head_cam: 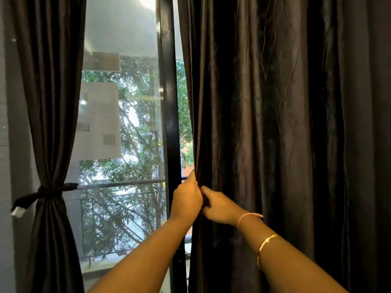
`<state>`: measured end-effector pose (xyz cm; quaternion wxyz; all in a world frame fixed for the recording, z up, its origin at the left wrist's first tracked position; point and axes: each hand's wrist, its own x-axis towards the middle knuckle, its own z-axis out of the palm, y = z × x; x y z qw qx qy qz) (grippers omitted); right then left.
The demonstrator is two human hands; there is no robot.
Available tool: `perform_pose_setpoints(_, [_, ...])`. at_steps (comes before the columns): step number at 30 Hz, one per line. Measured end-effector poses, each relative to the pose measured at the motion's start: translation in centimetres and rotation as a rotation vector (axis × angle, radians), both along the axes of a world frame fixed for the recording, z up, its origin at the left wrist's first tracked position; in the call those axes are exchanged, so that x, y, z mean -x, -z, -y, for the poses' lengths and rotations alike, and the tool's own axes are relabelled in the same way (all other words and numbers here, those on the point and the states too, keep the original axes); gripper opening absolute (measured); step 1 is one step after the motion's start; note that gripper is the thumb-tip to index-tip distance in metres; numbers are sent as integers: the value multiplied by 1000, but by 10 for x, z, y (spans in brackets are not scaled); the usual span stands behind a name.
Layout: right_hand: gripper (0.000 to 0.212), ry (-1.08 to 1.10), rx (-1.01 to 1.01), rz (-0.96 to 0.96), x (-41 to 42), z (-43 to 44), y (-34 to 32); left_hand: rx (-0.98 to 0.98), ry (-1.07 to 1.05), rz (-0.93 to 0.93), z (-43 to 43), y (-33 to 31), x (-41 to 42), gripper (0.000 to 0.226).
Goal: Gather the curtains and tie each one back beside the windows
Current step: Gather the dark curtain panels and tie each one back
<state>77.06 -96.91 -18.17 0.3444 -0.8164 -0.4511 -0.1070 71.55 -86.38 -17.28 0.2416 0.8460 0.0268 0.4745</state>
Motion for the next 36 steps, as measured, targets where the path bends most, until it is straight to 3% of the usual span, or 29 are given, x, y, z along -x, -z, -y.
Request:
perform_pose_setpoints(3, [31,306,-217,198,-3,21,-11,20,-27,-10,1,3,-2,42])
perform_pose_setpoints(6, [40,610,-492,364,-7,42,-21,13,-17,-9,7,6,-5,46])
perform_pose_setpoints(8, [57,712,-576,339,-13,53,-25,-4,-20,-27,12,8,-8,50])
perform_pose_setpoints(10, [70,752,-591,159,-22,65,-28,8,-20,-59,19,8,-10,53])
perform_pose_setpoints(12, [51,703,-482,-5,-31,73,-25,26,-21,-75,24,7,-12,54])
perform_pose_setpoints(14, [15,677,-308,15,-30,74,-18,34,-22,-87,29,7,-13,57])
perform_pose_setpoints(15, [13,682,-262,74,-28,71,-13,39,-16,-89,30,7,-14,59])
perform_pose_setpoints(22, [25,479,-16,505,-3,21,-10,78,-9,-13,20,12,-10,50])
perform_pose_setpoints(29, [31,137,11,676,35,-47,-34,220,-152,46,-29,16,16,24])
perform_pose_setpoints(33, [33,16,-12,790,48,-70,-34,70,-195,106,-54,16,37,45])
perform_pose_setpoints(36, [30,49,-15,754,48,-75,-24,68,-203,82,-60,15,37,46])
